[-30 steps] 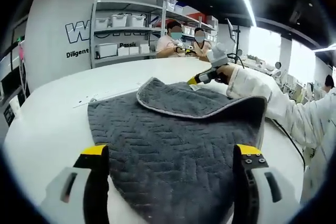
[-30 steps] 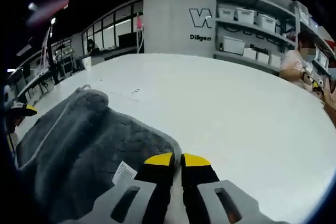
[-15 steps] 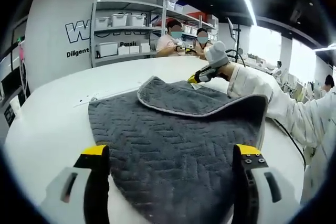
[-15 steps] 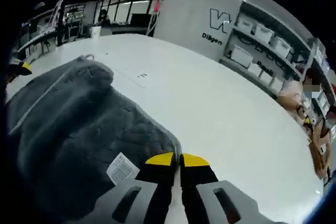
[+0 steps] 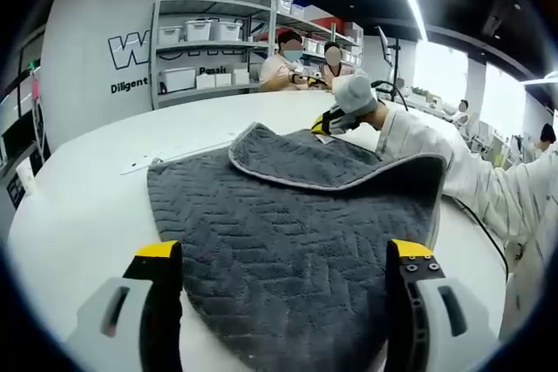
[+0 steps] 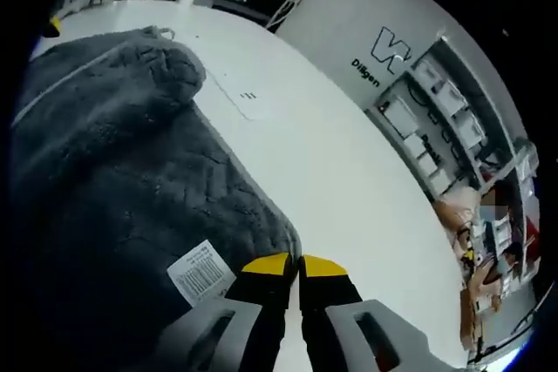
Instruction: Open the folded towel by lifting each exposed corner and separating the folded layers until the towel lies flat within the target outline without major curled edges
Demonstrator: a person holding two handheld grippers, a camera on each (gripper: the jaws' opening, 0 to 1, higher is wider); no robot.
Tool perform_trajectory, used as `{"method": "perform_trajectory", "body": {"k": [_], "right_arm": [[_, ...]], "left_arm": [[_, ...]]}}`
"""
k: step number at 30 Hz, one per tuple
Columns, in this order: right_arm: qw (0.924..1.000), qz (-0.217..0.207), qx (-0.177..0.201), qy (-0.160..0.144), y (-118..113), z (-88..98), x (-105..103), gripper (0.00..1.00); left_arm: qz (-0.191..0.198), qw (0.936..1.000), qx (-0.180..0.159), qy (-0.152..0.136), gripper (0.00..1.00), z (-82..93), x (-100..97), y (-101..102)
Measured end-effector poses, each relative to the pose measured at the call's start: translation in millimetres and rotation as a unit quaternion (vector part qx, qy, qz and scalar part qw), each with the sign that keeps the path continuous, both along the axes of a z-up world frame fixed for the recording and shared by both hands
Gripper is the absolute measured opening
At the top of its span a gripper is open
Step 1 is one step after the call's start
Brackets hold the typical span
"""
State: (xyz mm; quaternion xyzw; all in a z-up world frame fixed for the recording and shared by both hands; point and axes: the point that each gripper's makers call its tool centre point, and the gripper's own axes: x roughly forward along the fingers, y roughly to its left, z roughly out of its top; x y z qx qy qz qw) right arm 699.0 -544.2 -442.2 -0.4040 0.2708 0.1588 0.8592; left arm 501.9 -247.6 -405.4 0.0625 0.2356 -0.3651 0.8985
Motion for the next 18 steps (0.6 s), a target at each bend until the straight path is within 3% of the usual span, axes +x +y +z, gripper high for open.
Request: {"method": "perform_trajectory", "body": {"k": [3,8,14,18], "right_arm": [[0.9988,0.016,-0.047,-0.005,0.1,0.2,-0.2,0.0],[0.9892,0.042,-0.14,-0.011,3.1,-0.8,-1.9,0.0],[0.9898,0.039,-0.136,-0.018,2.5,-0.6,-2.4,0.0],[0.9963,0.026,-0.08,-0.016,0.7,-0.1,-2.5,0.0]], "left_arm": [[0.0,1.0,0.0,0.0,0.95,0.2,0.3,0.2],[0.001,1.0,0.0,0.0,0.95,-0.3,-0.2,0.5],[-0.003,1.0,0.003,0.002,0.95,-2.1,-1.3,-1.0],[-0.002,1.0,0.004,0.005,0.95,-3.7,-1.2,-0.5]]}}
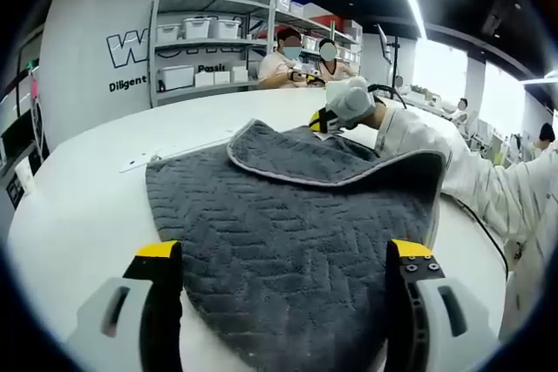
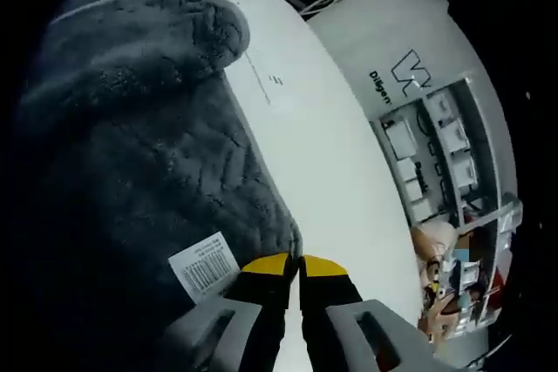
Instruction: Open the folded towel by lifting each exposed corner and separating the folded layers until the towel lies flat within the target outline without major curled edges
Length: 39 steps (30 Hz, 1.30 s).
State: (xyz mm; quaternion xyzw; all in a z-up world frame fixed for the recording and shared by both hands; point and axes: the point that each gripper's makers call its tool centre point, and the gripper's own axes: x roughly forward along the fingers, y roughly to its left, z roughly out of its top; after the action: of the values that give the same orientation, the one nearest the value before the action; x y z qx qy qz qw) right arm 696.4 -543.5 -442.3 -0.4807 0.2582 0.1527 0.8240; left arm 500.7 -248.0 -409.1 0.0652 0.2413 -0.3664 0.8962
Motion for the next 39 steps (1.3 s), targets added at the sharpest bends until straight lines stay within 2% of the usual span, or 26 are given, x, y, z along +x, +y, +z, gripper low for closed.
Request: {"method": "perform_trajectory", "body": {"k": [1,3,5,8,10,12,16,17,18,19,21,22,24,25,26,27,28,29,33,36,39], "right_arm": [[1.0,-0.002,0.007,0.0,-0.5,0.2,0.5,0.0],[0.998,-0.017,0.061,0.001,-2.8,1.0,0.5,0.0],[0.9959,-0.025,0.087,0.003,-3.7,1.6,0.2,0.0],[0.9891,-0.041,0.141,0.004,-3.2,4.4,-1.6,0.01],[0.9794,-0.087,0.182,-0.004,-12.5,10.9,-1.9,0.12],[0.9715,-0.097,0.216,0.002,-15.1,15.4,-4.1,0.21],[0.9384,-0.132,0.319,0.018,-19.0,20.5,-9.3,0.36],[0.9242,-0.144,0.353,0.026,-21.8,22.1,-12.9,0.39],[0.9175,-0.15,0.367,0.03,-22.4,22.9,-15.9,0.41],[0.9142,-0.154,0.374,0.032,-23.0,23.2,-17.2,0.42],[0.9177,-0.154,0.365,0.033,-28.1,26.7,-22.0,0.42],[0.9167,-0.158,0.365,0.036,-28.8,28.7,-25.4,0.42],[0.908,-0.16,0.385,0.04,-25.6,33.9,-29.7,0.44],[0.8964,-0.158,0.412,0.04,-20.0,40.2,-32.7,0.45],[0.8901,-0.151,0.428,0.036,-15.1,47.5,-37.5,0.45],[0.8908,-0.148,0.428,0.034,-14.4,49.6,-39.6,0.44],[0.8944,-0.143,0.423,0.031,-12.6,54.3,-45.8,0.42],[0.9012,-0.133,0.411,0.029,-10.3,58.9,-53.7,0.42],[0.9029,-0.131,0.409,0.016,-11.4,67.5,-73.1,0.43],[0.9049,-0.128,0.406,-0.006,-17.4,73.6,-94.0,0.41],[0.9093,-0.133,0.394,-0.013,-25.9,67.2,-117.4,0.41]], "left_arm": [[0.0,1.0,0.0,0.0,0.95,0.0,0.1,0.1],[0.002,1.0,0.0,0.0,0.96,-0.3,0.1,0.5],[0.001,1.0,-0.001,0.0,0.96,0.1,-0.1,0.0],[0.001,1.0,-0.001,0.0,0.96,-0.1,-0.4,-0.2],[0.001,1.0,0.0,0.001,0.96,-0.5,-0.5,0.4],[0.002,1.0,-0.001,0.001,0.95,0.0,-0.1,1.4],[0.004,1.0,-0.002,0.003,0.95,-0.4,-0.1,2.4],[0.003,1.0,-0.002,0.003,0.95,-0.3,-0.4,2.2],[0.002,1.0,-0.003,0.003,0.95,0.1,-0.6,1.8],[0.001,1.0,-0.004,0.003,0.95,0.6,-1.0,1.6],[0.0,1.0,-0.006,0.002,0.95,1.8,-1.0,1.1],[0.001,1.0,-0.009,0.002,0.95,1.8,-0.9,1.4],[0.001,1.0,-0.009,0.004,0.95,1.0,-0.6,2.0],[0.002,1.0,-0.008,0.005,0.95,0.5,-0.4,2.3],[0.002,1.0,-0.007,0.005,0.95,0.5,-0.4,2.3],[0.002,1.0,-0.007,0.005,0.95,0.6,-0.4,2.3],[0.0,1.0,-0.008,0.004,0.95,1.4,-0.5,1.9],[-0.001,0.9999,-0.012,0.004,0.95,2.8,-0.8,1.2],[-0.002,0.9998,-0.021,0.003,0.94,5.7,-1.5,-0.7],[-0.006,0.9997,-0.025,0.003,0.94,6.7,-2.5,-2.7],[-0.011,0.9995,-0.029,0.001,0.94,8.5,-3.6,-5.0]]}}
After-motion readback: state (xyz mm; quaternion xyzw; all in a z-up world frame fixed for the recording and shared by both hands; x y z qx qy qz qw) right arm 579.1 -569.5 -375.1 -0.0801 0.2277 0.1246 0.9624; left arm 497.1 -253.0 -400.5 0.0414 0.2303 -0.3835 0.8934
